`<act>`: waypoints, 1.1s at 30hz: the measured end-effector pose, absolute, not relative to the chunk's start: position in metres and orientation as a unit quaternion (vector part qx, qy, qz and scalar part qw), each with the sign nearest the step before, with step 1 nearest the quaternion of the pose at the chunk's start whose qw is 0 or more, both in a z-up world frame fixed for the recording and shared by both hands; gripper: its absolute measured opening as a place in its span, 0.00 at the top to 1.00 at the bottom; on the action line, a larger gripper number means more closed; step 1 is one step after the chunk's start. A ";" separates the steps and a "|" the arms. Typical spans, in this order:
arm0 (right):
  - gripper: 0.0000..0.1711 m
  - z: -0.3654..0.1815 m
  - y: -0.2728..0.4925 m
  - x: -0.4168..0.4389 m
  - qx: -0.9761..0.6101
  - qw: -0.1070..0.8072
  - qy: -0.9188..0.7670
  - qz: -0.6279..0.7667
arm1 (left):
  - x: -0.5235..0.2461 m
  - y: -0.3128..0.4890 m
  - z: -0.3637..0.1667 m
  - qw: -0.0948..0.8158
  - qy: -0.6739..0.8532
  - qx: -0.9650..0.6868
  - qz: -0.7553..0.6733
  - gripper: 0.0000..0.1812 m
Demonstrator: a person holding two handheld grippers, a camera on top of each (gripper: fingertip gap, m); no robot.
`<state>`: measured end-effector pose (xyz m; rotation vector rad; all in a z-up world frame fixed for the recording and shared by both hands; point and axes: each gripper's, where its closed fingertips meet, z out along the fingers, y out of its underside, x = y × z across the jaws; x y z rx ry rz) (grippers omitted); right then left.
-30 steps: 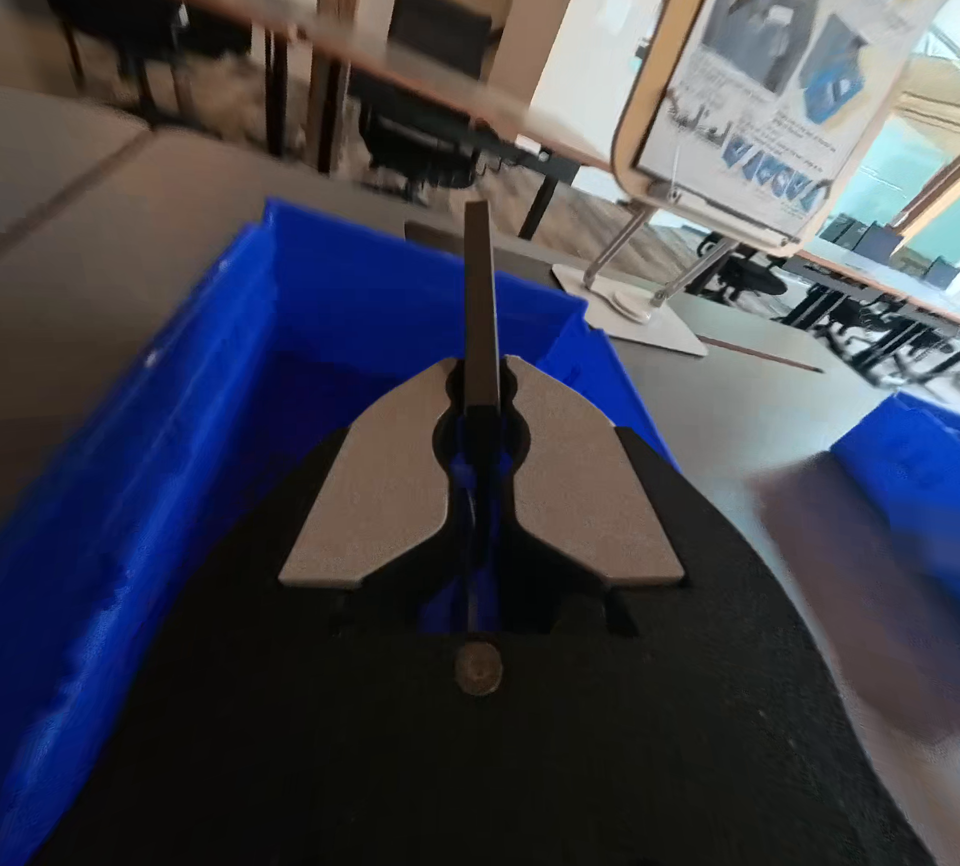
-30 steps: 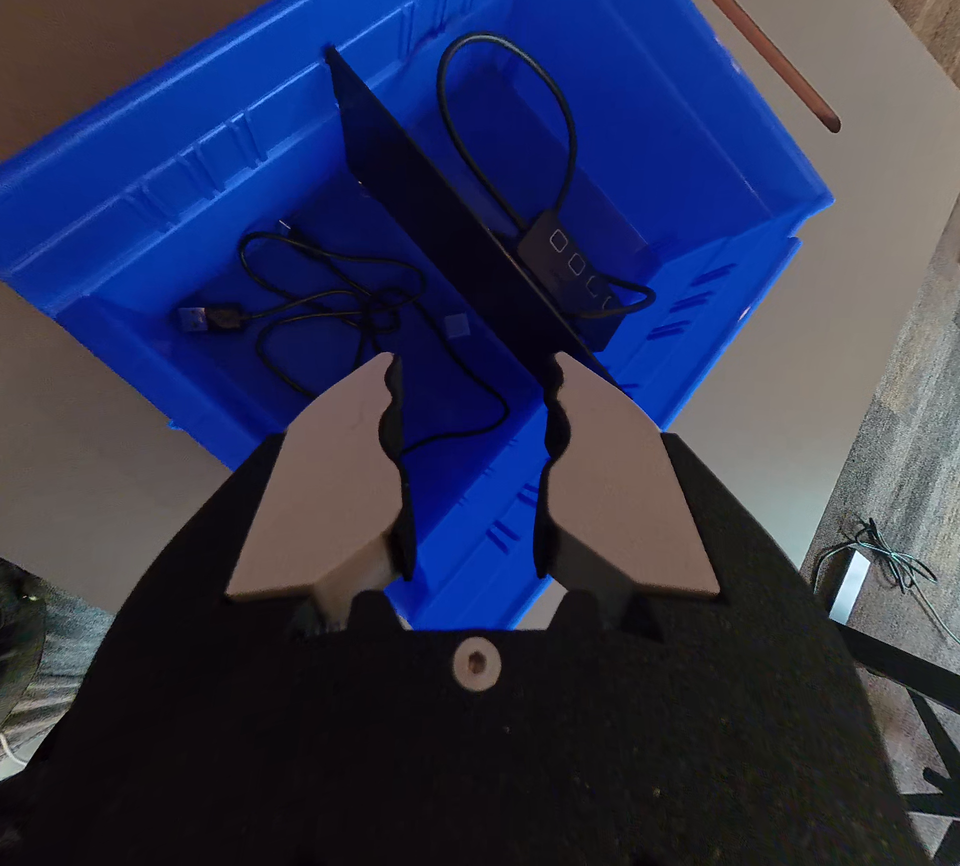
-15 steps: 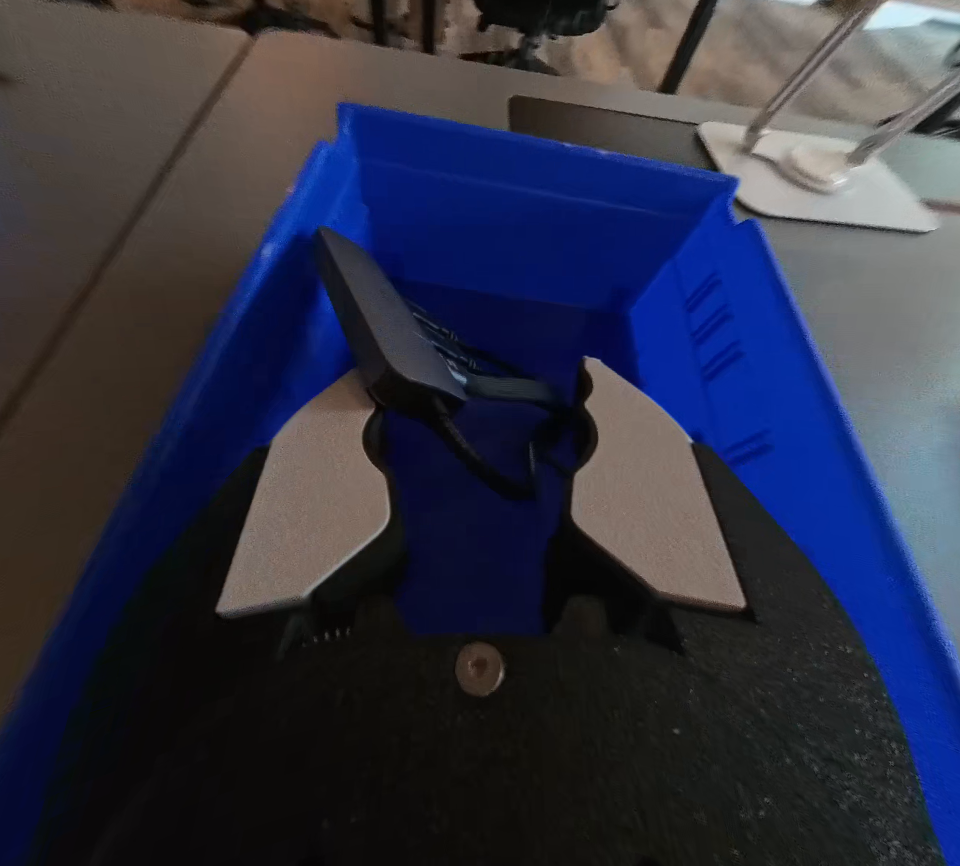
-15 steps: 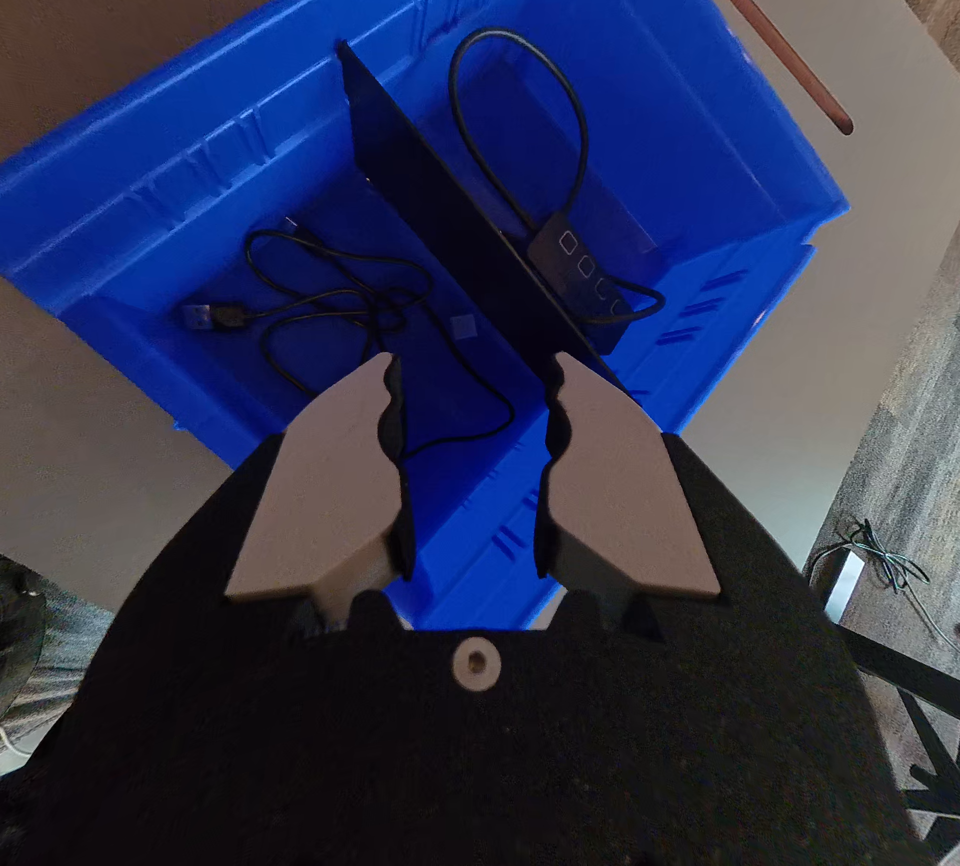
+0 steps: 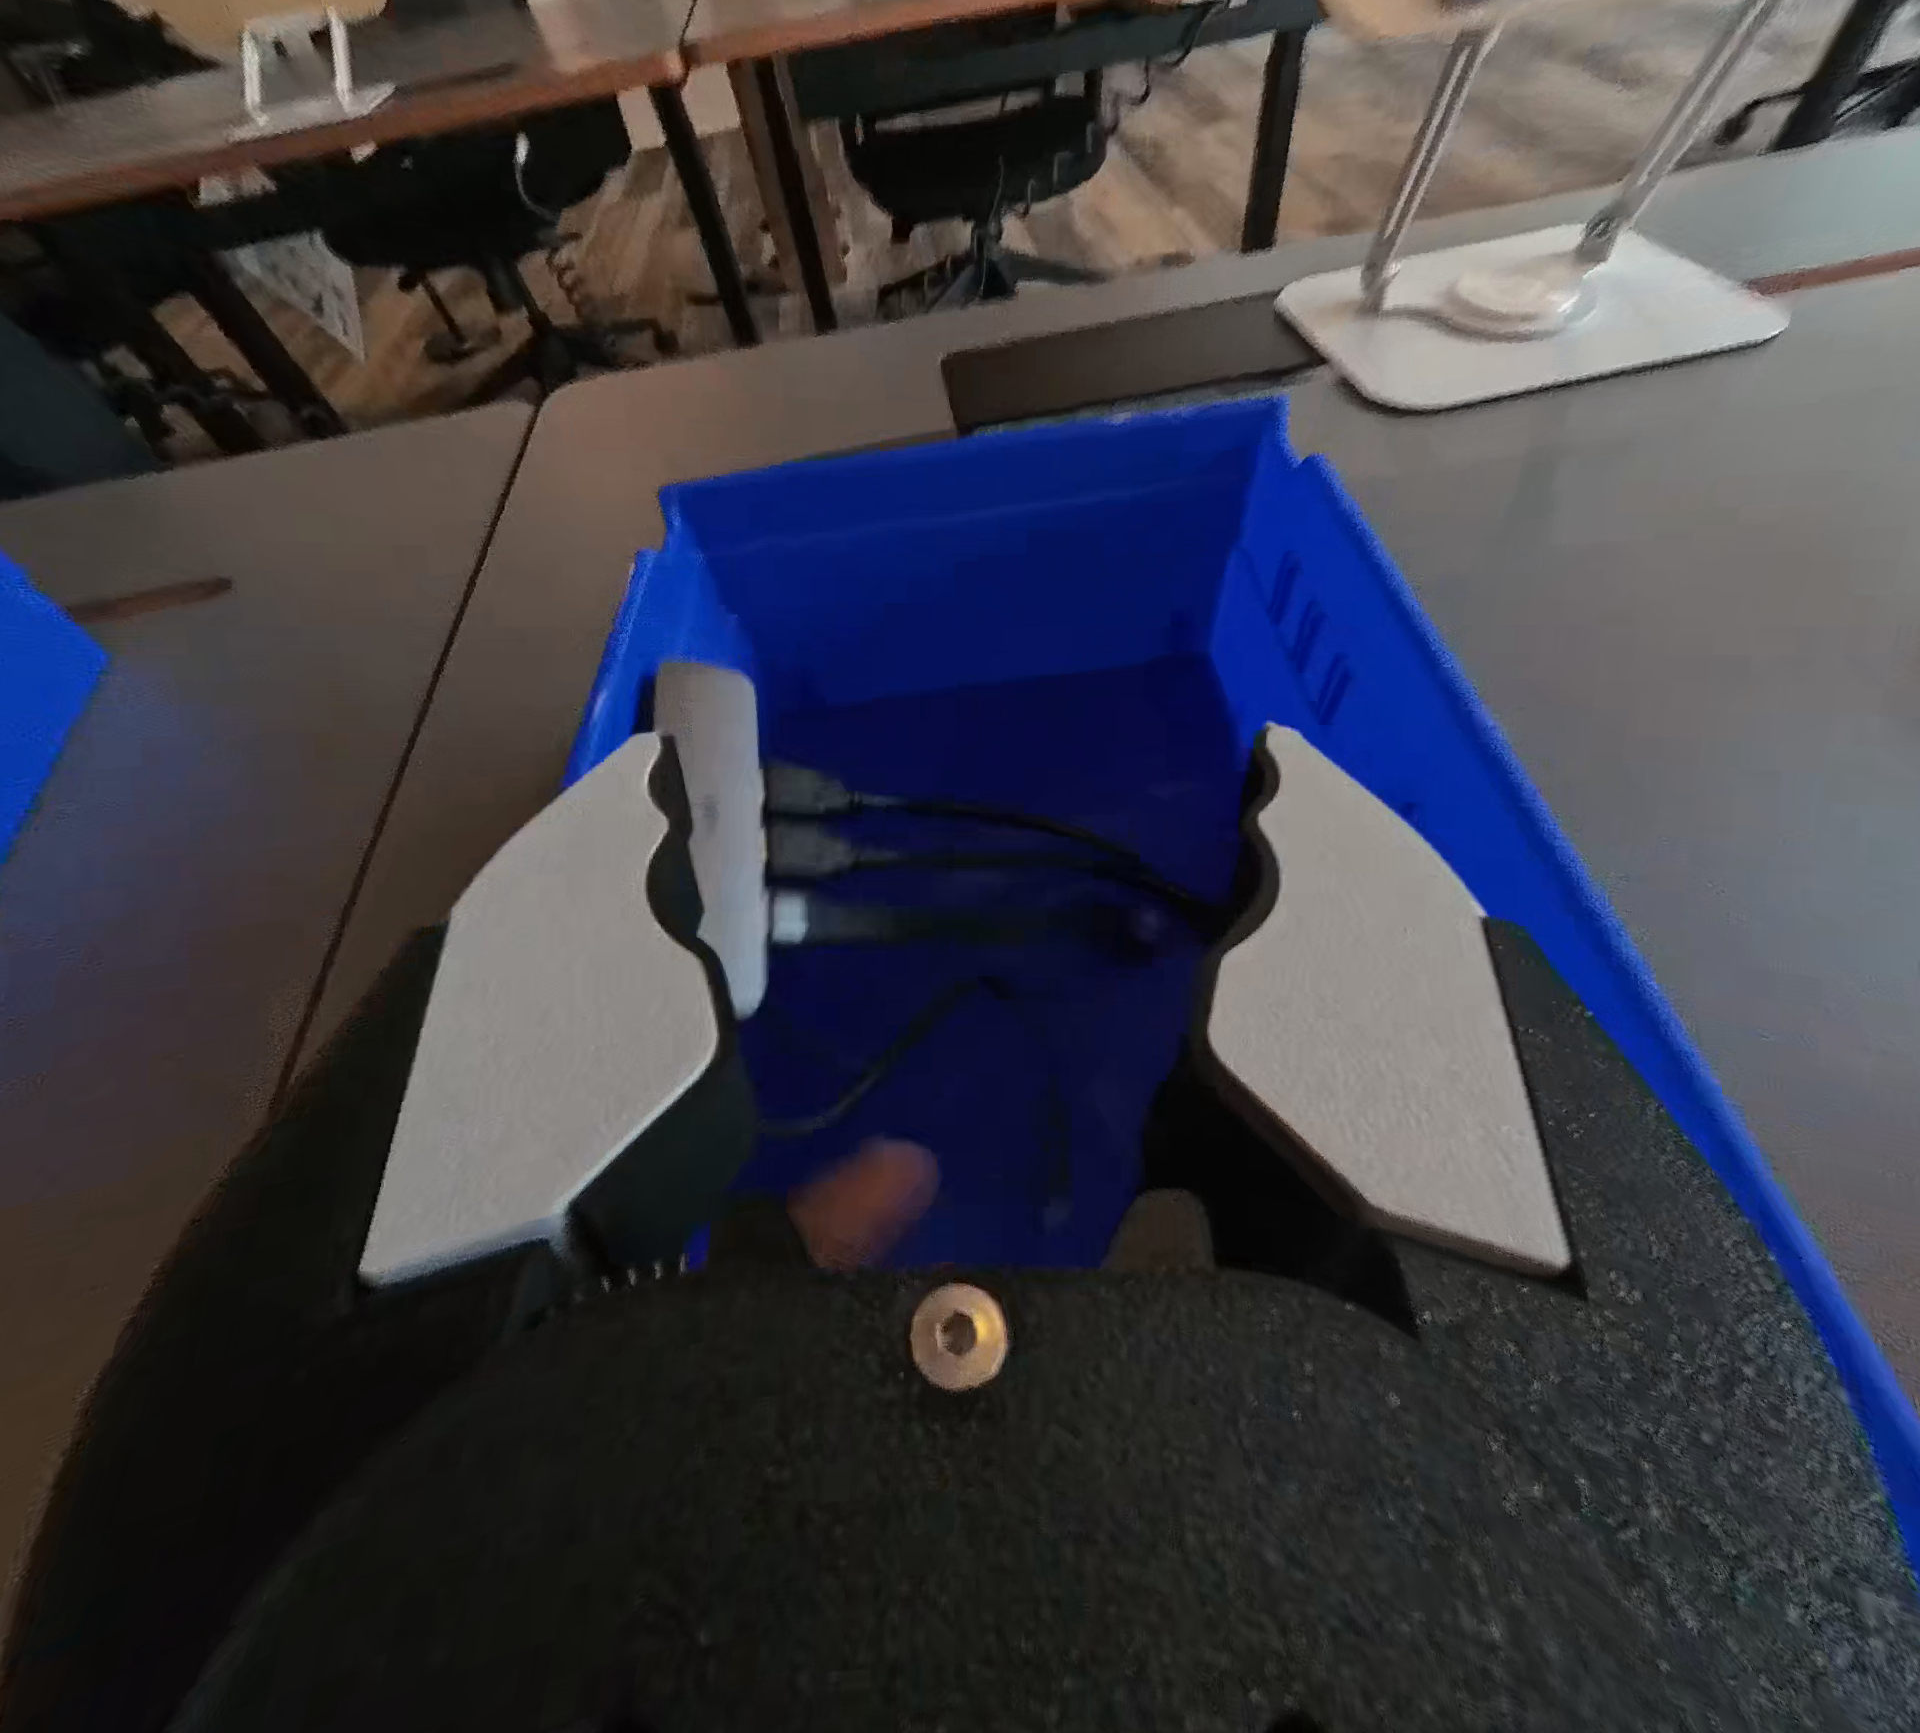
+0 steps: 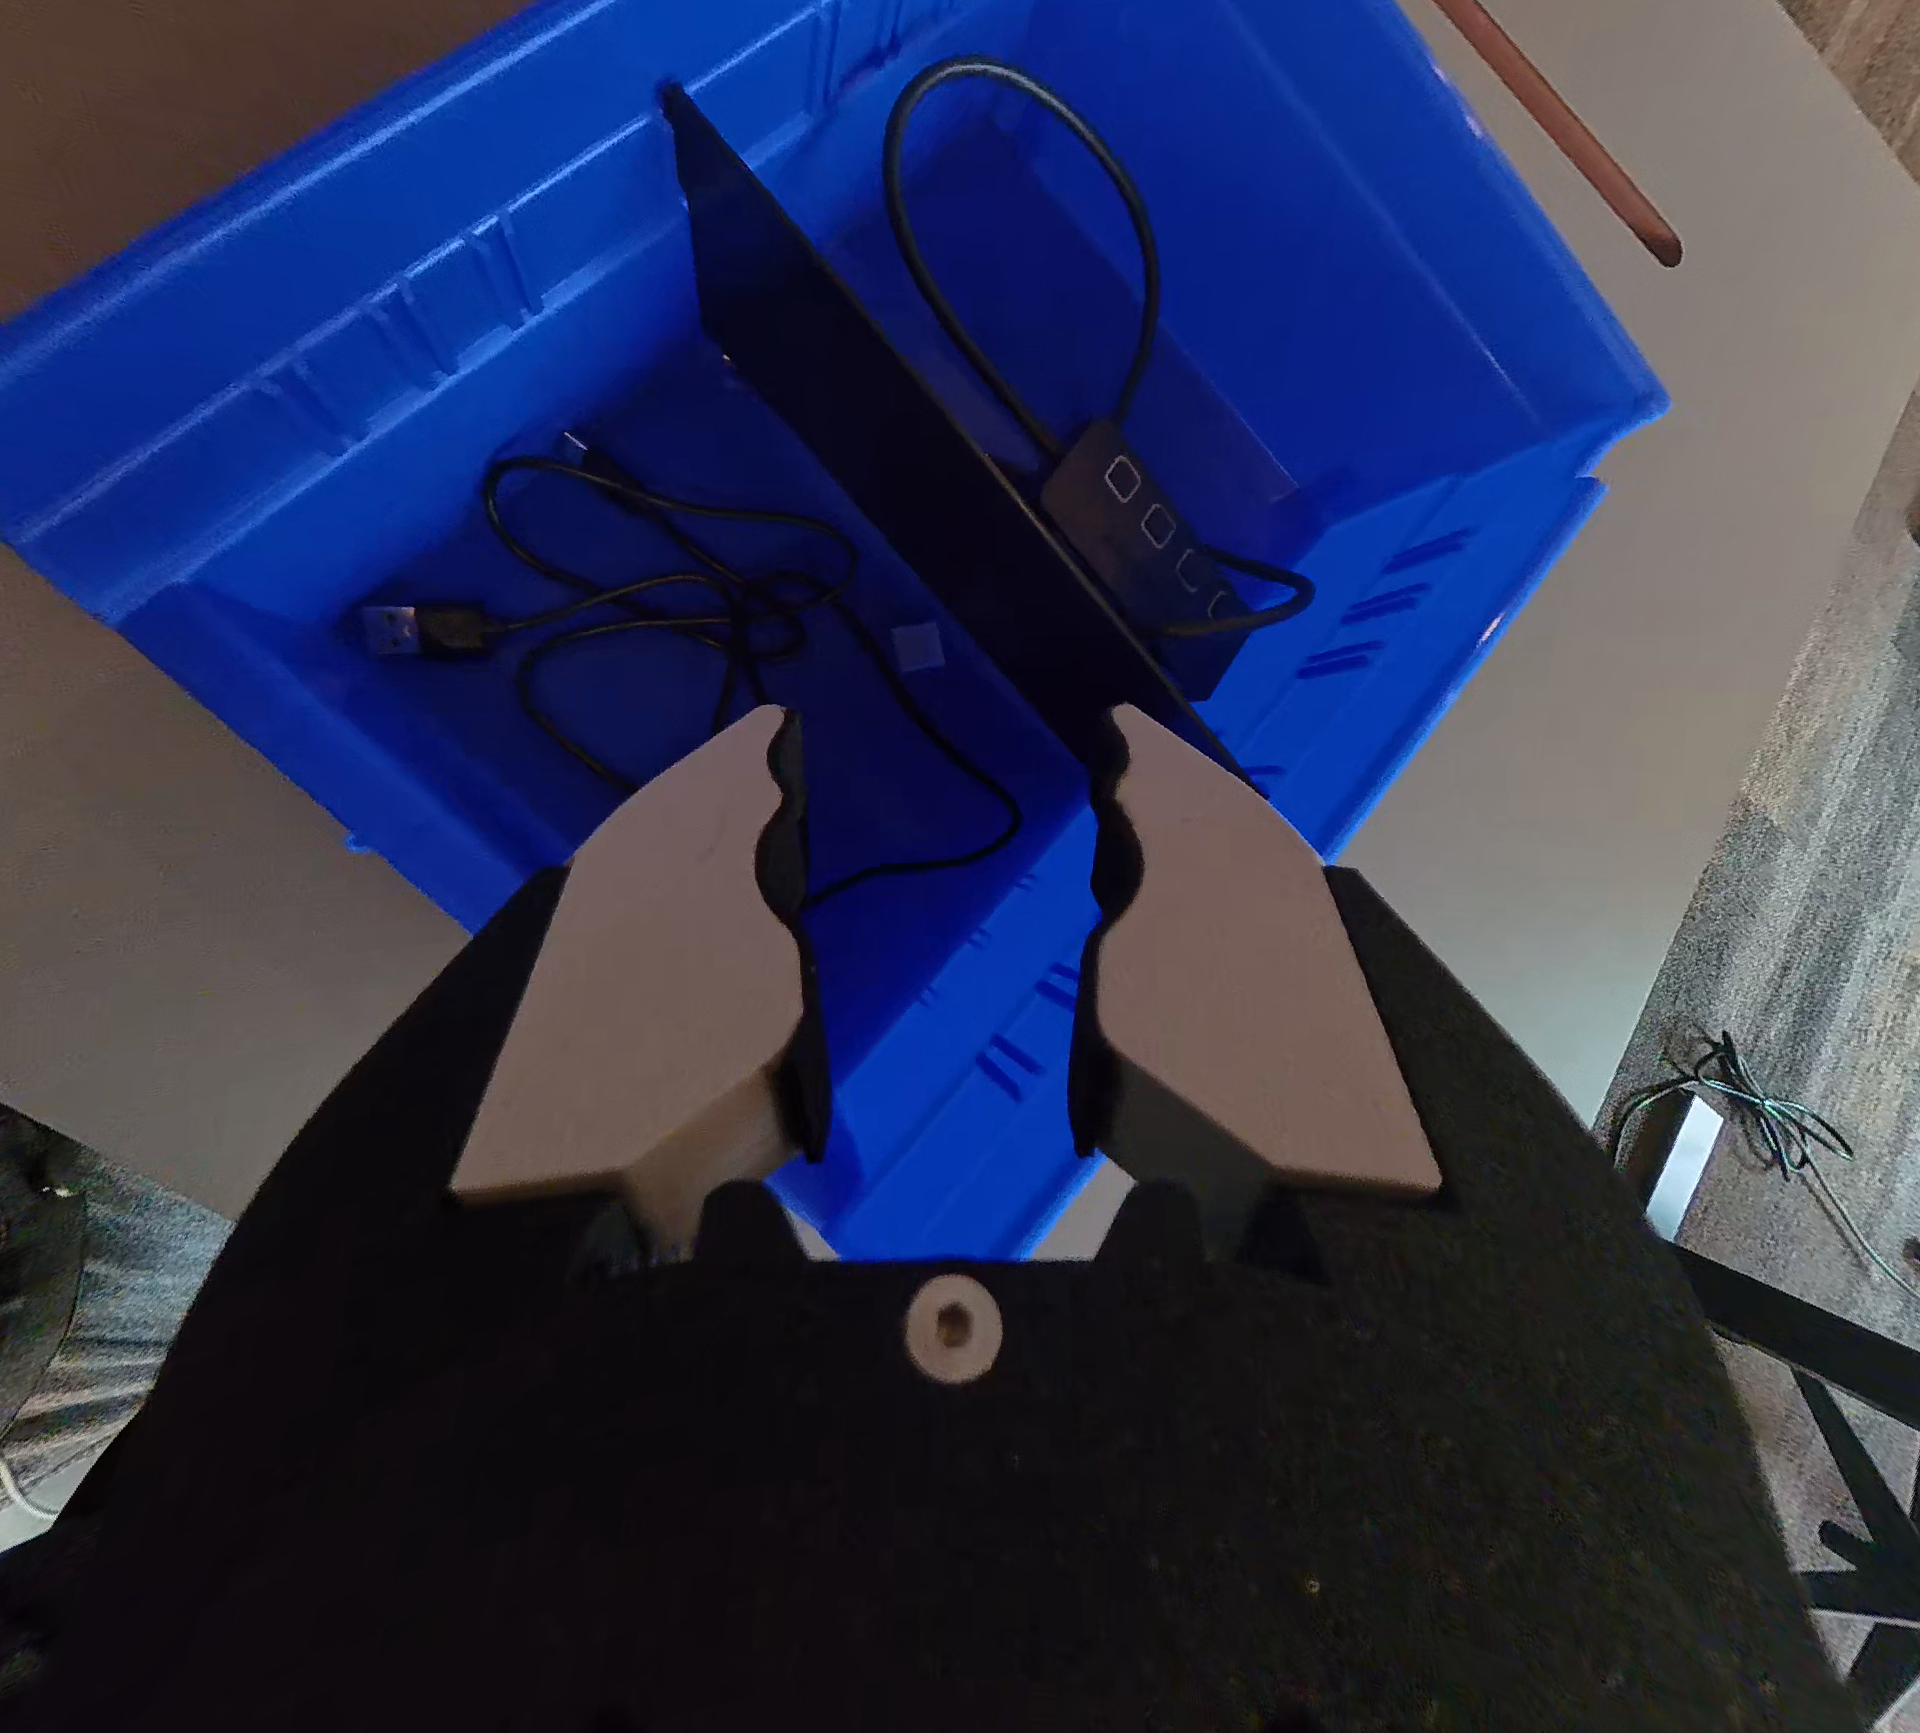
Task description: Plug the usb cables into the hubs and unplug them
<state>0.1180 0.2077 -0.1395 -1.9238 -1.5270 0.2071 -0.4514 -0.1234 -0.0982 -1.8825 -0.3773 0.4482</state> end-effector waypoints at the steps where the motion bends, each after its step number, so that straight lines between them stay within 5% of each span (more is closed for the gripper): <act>1: 0.69 -0.140 0.208 0.118 -0.736 0.332 -0.584 0.079 | -0.445 -0.124 -0.092 0.567 -0.150 -0.791 0.176 0.44; 4: 0.69 -0.140 0.208 0.118 -0.736 0.331 -0.585 0.078 | -0.442 -0.133 -0.068 0.602 -0.136 -0.761 0.198 0.45; 10: 0.69 -0.140 0.208 0.117 -0.734 0.334 -0.586 0.077 | -0.410 -0.151 0.020 0.769 -0.102 -0.598 0.202 0.63; 18: 0.68 -0.138 0.209 0.117 -0.732 0.342 -0.584 0.077 | -0.377 -0.149 0.052 0.762 -0.062 -0.573 0.294 0.83; 33: 0.70 -0.133 0.215 0.108 -0.717 0.355 -0.590 0.111 | -0.308 -0.131 0.091 0.820 -0.007 -0.511 0.259 0.87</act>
